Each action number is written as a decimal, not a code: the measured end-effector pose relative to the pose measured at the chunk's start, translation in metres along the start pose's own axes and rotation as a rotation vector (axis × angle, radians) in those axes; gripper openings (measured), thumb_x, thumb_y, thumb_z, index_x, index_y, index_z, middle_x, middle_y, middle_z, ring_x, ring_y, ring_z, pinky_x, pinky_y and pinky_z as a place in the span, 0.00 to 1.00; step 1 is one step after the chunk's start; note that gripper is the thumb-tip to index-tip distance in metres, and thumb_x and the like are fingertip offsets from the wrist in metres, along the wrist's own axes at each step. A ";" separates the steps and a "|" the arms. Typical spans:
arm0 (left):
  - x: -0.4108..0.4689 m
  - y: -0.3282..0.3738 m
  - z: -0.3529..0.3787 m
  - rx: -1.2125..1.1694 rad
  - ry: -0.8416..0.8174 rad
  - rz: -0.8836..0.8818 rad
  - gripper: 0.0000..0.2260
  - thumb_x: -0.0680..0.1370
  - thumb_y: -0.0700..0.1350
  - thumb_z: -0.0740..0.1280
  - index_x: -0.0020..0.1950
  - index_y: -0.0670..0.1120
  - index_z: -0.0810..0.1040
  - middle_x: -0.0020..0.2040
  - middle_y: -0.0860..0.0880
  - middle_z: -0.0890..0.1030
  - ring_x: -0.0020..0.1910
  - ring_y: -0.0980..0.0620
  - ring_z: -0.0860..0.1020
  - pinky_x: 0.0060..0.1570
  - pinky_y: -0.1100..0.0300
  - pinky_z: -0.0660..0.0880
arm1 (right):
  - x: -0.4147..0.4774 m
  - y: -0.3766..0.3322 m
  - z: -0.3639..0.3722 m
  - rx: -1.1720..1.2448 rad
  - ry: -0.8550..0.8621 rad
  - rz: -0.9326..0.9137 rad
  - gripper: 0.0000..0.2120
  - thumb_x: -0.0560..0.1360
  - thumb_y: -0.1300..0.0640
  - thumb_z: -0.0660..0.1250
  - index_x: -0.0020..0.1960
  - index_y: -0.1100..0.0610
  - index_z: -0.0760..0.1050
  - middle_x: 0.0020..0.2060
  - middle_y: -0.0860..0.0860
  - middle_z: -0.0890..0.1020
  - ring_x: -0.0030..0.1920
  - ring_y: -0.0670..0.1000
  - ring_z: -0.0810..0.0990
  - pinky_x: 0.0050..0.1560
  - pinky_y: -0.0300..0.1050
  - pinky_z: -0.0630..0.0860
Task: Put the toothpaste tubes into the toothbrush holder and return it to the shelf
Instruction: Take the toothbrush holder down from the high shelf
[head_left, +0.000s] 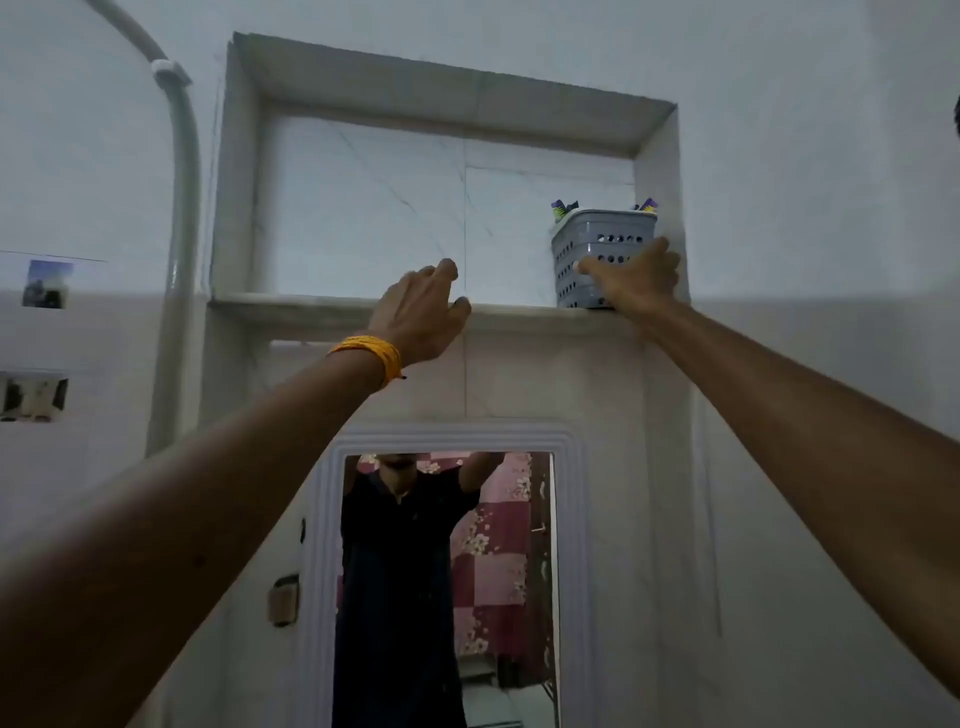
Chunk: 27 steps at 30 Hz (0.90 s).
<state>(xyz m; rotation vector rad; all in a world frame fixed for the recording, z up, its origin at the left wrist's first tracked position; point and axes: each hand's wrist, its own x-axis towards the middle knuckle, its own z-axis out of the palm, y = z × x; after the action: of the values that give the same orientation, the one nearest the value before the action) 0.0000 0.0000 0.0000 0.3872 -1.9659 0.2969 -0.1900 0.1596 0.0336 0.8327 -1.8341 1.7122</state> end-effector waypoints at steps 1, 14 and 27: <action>0.006 -0.003 0.004 0.018 -0.054 -0.002 0.19 0.82 0.52 0.57 0.68 0.41 0.70 0.61 0.39 0.79 0.58 0.38 0.77 0.55 0.46 0.76 | 0.003 0.000 0.003 -0.025 -0.009 -0.001 0.50 0.72 0.41 0.77 0.81 0.61 0.53 0.77 0.61 0.62 0.77 0.62 0.64 0.74 0.55 0.68; 0.034 -0.014 0.037 0.351 -0.144 0.037 0.24 0.83 0.61 0.47 0.48 0.45 0.75 0.41 0.47 0.78 0.42 0.45 0.74 0.51 0.49 0.62 | 0.056 0.002 0.033 -0.021 0.123 0.091 0.58 0.63 0.39 0.82 0.79 0.61 0.55 0.75 0.59 0.67 0.74 0.62 0.69 0.71 0.62 0.72; 0.020 0.005 0.029 0.260 -0.251 -0.120 0.20 0.83 0.55 0.52 0.63 0.43 0.72 0.61 0.41 0.77 0.63 0.38 0.72 0.66 0.43 0.62 | 0.013 -0.015 0.003 0.148 0.206 -0.015 0.52 0.61 0.38 0.81 0.74 0.61 0.63 0.69 0.57 0.72 0.69 0.60 0.75 0.68 0.60 0.75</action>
<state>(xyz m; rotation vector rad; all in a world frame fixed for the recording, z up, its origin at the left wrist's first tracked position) -0.0344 -0.0092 0.0065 0.7384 -2.1439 0.4463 -0.1876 0.1546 0.0528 0.6960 -1.5780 1.8667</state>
